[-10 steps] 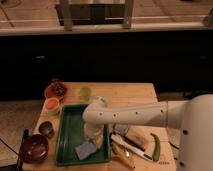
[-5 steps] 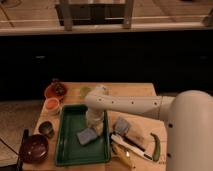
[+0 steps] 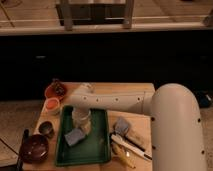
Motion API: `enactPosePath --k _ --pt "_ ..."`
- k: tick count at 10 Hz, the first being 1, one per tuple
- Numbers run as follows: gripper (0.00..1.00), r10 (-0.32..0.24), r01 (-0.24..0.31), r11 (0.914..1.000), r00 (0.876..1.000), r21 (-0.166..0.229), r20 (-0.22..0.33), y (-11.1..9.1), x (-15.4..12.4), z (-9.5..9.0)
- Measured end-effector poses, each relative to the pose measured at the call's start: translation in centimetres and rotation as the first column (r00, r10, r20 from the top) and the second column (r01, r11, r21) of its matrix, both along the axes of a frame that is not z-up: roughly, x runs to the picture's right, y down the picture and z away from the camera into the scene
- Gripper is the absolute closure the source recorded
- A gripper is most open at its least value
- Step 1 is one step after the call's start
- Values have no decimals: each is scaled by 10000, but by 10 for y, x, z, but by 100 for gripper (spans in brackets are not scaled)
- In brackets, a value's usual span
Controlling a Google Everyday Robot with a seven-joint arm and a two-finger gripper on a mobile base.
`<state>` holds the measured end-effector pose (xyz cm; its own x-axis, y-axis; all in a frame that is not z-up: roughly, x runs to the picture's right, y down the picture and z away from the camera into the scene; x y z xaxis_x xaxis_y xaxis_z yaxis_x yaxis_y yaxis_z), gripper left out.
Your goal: Wipe tray with sponge
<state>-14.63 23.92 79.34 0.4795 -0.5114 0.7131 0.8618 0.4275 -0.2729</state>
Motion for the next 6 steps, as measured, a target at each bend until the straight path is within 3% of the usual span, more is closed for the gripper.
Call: enactPosePath --k 3,6 --pt "100 65 -62 9999 9998 -142 177 43 16 -22" --pt "100 574 -579 9980 9982 -260 -184 62 56 -23"
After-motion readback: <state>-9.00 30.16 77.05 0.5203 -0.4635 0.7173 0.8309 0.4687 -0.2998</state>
